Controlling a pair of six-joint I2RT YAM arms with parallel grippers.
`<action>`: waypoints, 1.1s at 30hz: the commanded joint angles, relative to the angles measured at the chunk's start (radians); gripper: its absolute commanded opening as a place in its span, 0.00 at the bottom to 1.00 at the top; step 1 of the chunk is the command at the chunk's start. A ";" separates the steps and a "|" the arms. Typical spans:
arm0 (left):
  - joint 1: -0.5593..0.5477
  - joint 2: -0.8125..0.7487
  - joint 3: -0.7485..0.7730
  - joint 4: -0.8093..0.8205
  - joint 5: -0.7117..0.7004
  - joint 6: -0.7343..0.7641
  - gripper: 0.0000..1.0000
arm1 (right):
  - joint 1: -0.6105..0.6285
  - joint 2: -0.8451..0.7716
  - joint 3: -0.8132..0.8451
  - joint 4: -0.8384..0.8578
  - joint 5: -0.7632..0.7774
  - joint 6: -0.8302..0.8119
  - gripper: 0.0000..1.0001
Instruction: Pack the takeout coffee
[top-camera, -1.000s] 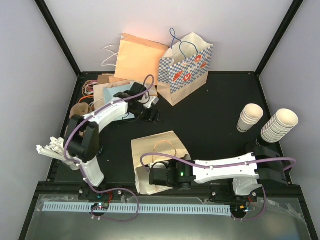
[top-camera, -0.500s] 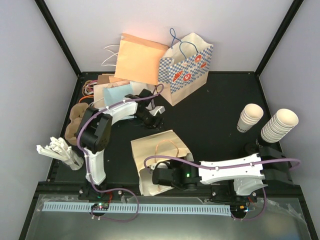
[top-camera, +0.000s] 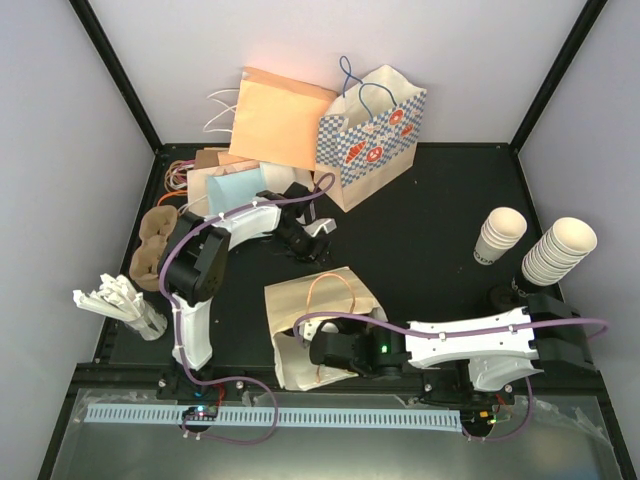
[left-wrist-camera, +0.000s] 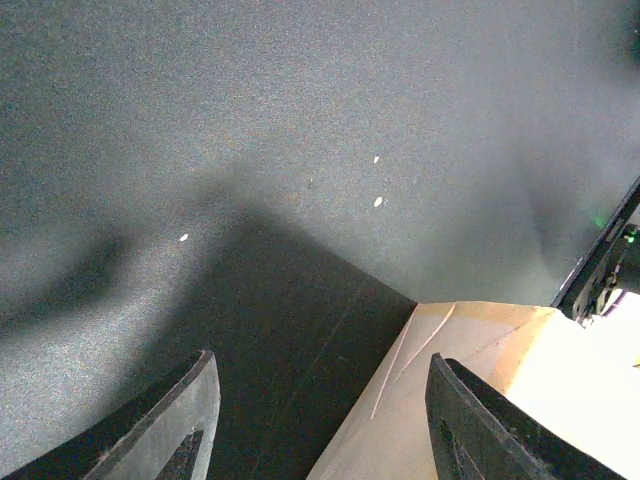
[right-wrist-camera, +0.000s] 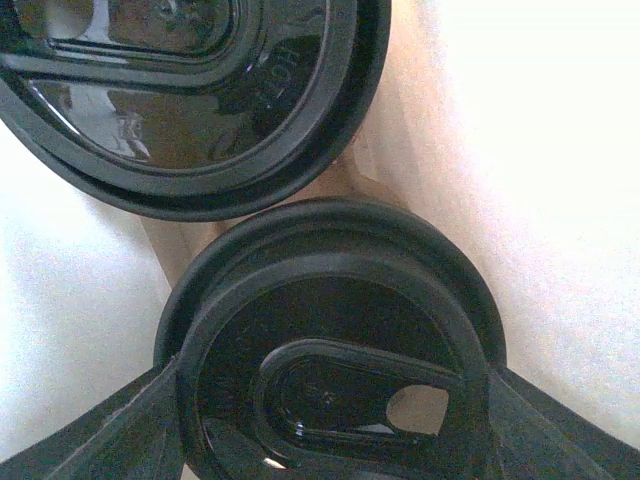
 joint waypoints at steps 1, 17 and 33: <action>-0.012 -0.001 0.032 -0.031 0.041 0.019 0.58 | -0.009 -0.001 0.009 -0.020 -0.024 0.015 0.60; -0.037 -0.005 -0.006 0.011 0.025 -0.006 0.57 | -0.023 0.039 -0.072 0.048 -0.022 0.016 0.59; -0.059 0.030 -0.014 0.015 0.058 0.014 0.55 | -0.040 -0.046 -0.184 0.227 -0.039 -0.160 0.59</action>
